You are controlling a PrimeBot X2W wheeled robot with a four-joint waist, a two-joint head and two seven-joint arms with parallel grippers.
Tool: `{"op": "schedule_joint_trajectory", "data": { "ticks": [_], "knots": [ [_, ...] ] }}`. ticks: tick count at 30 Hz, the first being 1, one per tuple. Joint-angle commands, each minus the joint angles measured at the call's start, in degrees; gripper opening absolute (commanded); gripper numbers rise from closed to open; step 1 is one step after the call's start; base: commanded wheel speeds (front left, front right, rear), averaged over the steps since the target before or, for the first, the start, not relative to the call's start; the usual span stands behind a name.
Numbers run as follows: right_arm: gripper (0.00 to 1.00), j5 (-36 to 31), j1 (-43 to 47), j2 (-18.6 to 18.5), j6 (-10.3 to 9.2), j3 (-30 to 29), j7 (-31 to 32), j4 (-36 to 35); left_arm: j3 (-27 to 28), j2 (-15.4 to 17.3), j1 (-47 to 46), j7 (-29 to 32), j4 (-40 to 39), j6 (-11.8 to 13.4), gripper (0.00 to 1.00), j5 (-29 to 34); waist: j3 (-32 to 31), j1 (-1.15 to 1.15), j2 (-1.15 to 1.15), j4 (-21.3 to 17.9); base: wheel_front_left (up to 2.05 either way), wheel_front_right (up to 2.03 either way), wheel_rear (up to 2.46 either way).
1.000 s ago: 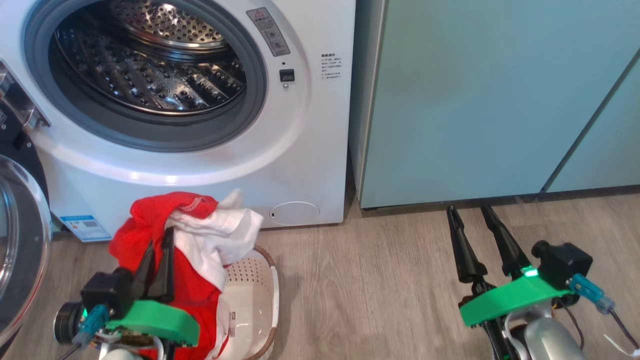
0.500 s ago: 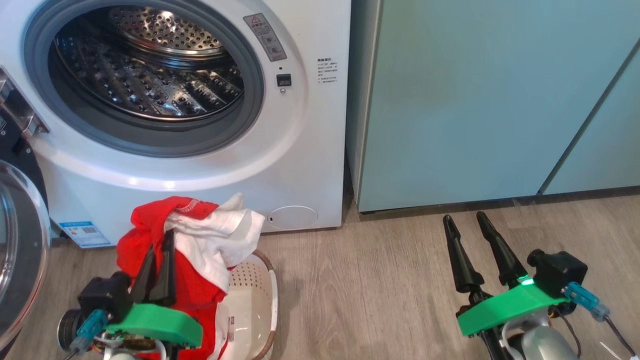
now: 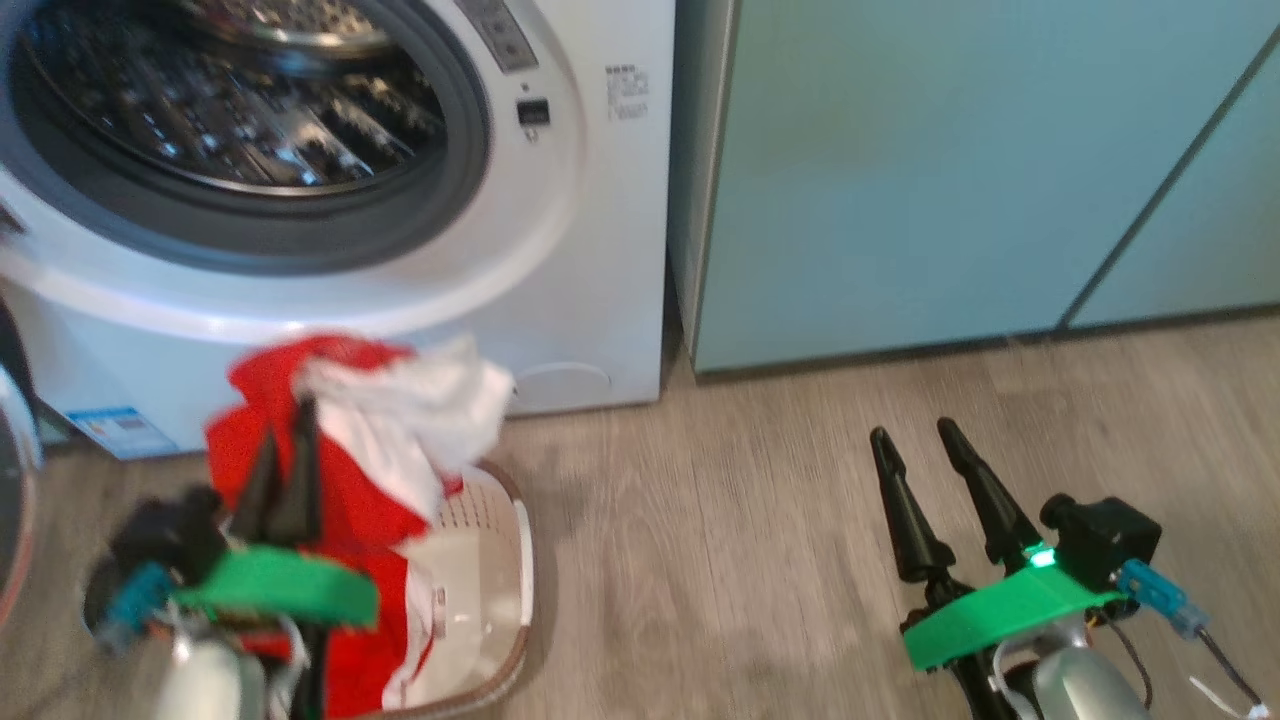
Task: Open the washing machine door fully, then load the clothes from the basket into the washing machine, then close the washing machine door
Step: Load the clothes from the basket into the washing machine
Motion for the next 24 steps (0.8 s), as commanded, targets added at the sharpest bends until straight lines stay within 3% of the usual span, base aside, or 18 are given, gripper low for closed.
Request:
{"op": "schedule_joint_trajectory", "data": {
  "ticks": [1,7,13,24],
  "knots": [
    [1.00,-0.4,-2.9,0.0,0.00,1.4,-0.4,-2.4,3.1,0.2,-5.8,-0.7,-1.9,-0.4,0.00,0.0,4.0,0.01,0.00,-1.1,0.00,0.00,0.00],
    [1.00,-0.1,-5.3,0.0,0.00,2.1,-0.4,-3.8,8.8,0.5,-17.4,-0.7,-0.1,-2.7,0.00,0.2,11.8,0.01,0.00,-3.0,0.00,0.00,0.00],
    [1.00,0.2,-7.6,0.0,0.00,2.6,-0.4,-5.0,12.1,3.8,-28.1,-0.7,2.7,-3.9,0.00,1.7,17.7,0.01,0.00,-5.8,0.00,0.00,0.00],
    [1.00,2.5,-10.2,0.0,0.00,3.3,-0.4,-7.7,15.1,15.6,-52.7,-0.7,18.6,-4.6,0.00,1.4,29.1,0.01,0.00,-11.2,0.00,0.00,0.00]
  ]
}}
